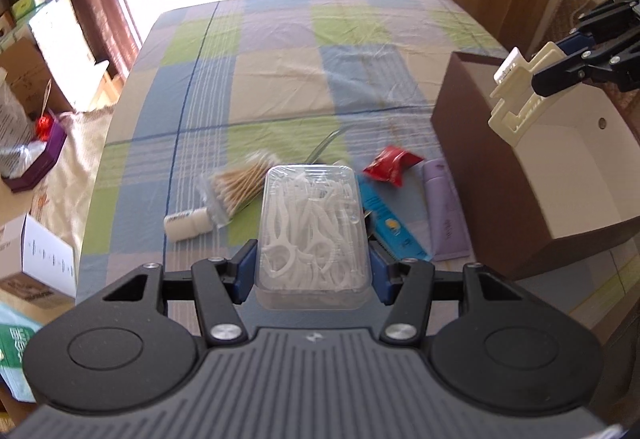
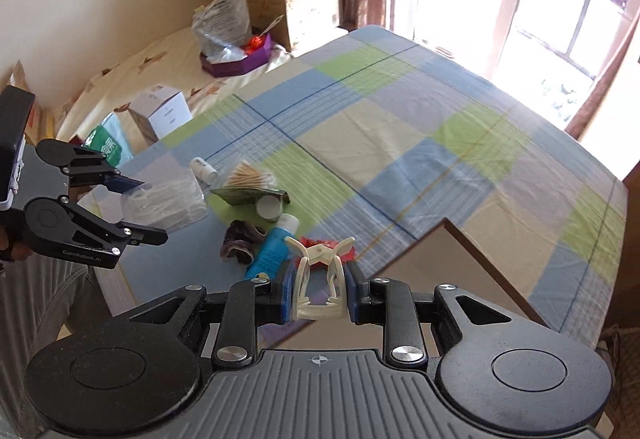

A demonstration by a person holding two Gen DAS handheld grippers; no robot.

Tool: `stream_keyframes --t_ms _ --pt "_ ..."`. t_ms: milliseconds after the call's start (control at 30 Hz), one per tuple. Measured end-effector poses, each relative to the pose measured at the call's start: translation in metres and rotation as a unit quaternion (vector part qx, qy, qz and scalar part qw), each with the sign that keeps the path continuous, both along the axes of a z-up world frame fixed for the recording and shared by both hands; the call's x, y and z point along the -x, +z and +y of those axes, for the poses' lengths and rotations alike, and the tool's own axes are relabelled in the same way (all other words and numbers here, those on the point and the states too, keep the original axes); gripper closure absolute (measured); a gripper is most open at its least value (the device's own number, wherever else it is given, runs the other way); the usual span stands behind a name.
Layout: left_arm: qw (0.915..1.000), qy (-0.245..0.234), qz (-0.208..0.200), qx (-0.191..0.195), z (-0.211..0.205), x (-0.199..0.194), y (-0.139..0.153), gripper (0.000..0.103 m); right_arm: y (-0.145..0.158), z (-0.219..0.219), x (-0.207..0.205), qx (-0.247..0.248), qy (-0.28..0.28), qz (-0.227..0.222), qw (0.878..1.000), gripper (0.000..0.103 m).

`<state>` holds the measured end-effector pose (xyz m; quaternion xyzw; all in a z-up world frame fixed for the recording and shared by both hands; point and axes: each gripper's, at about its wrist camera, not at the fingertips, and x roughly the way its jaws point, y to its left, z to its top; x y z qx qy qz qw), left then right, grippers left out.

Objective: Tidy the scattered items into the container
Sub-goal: 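Carry the floss box and cream holder into the brown box with both grippers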

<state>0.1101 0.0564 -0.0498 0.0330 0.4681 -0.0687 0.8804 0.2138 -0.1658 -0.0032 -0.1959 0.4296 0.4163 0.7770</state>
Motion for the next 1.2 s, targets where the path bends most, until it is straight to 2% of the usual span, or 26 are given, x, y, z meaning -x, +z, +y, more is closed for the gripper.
stream_keyframes --t_ms 267,633,867,967,1200 --pt "0.9984 -0.052 -0.023 0.000 -0.046 -0.010 0.021 0.051 0.008 -0.057 0.006 0.011 -0.080 0.001 0.997 0.074" --pt "0.9910 -0.129 -0.035 0.007 -0.120 -0.023 0.033 0.051 0.005 -0.121 0.012 0.011 -0.152 0.008 0.988 0.074" --pt "0.9827 -0.182 -0.030 0.023 -0.171 -0.035 0.030 0.051 -0.002 -0.156 0.011 0.004 -0.198 0.016 0.980 0.074" --pt "0.9798 -0.197 -0.029 0.018 -0.190 -0.039 0.025 0.051 -0.007 -0.168 0.012 0.006 -0.211 0.021 0.977 0.074" --pt "0.9767 -0.214 -0.013 0.016 -0.220 -0.049 0.003 0.051 -0.026 -0.189 0.016 0.009 -0.237 0.042 0.971 0.074"
